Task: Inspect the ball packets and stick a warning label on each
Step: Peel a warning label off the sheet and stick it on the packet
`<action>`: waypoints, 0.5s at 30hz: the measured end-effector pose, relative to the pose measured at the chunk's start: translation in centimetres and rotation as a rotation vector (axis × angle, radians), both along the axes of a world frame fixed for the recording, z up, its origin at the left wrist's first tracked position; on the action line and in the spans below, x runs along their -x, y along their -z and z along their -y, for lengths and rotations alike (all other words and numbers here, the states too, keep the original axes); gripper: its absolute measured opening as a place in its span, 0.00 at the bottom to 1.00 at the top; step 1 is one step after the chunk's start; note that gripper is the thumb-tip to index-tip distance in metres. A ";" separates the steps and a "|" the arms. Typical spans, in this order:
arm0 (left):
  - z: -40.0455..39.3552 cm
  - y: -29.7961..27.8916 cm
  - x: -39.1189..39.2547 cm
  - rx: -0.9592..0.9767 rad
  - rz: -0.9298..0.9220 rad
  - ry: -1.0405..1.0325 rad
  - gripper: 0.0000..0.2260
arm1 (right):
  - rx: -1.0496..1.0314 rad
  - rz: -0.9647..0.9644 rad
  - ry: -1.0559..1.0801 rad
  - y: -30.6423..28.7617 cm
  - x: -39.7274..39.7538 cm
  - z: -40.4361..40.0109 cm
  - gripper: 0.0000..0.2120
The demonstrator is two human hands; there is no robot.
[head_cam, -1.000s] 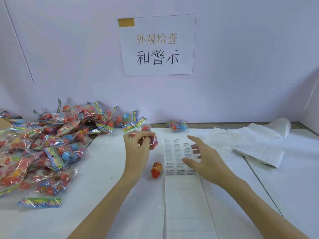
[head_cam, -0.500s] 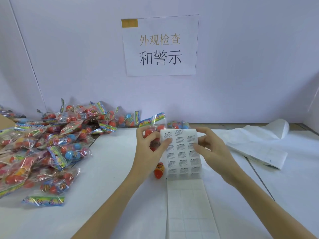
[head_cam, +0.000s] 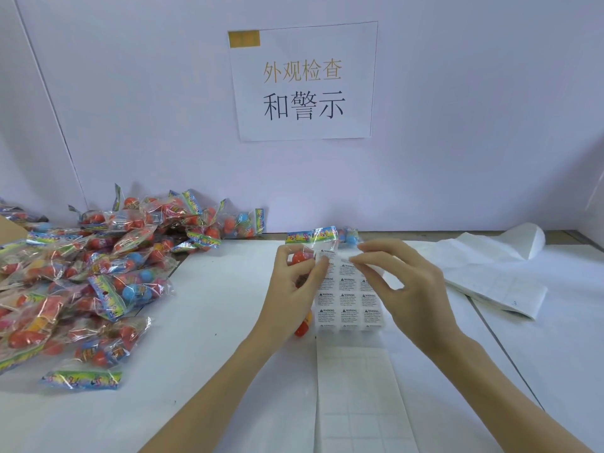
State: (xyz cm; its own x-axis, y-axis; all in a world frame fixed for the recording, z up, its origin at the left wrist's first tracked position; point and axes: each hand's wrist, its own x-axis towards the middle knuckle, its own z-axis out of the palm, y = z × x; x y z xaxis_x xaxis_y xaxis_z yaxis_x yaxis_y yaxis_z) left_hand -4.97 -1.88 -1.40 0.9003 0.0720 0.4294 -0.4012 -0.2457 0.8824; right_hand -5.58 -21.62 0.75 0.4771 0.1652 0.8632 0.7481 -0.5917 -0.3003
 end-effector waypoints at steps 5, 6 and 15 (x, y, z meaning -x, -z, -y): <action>0.2 0.1 -0.1 0.096 -0.126 -0.053 0.18 | -0.059 -0.008 -0.105 -0.5 0.7 -0.6 0.06; 0.0 -0.2 -0.2 0.137 -0.158 -0.085 0.18 | -0.114 -0.034 -0.120 -0.7 0.8 -0.7 0.06; -3.5 -2.5 0.0 0.333 0.110 -0.166 0.24 | -0.549 -0.591 -0.291 -1.2 0.5 -0.7 0.08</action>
State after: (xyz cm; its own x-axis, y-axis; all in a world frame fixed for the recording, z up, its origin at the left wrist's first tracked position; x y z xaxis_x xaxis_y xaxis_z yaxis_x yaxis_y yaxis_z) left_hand -4.94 1.58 1.08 0.8144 0.3644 0.4516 -0.4770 -0.0230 0.8786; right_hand -6.13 -20.89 1.95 0.8772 -0.0177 0.4799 0.4782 -0.0574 -0.8763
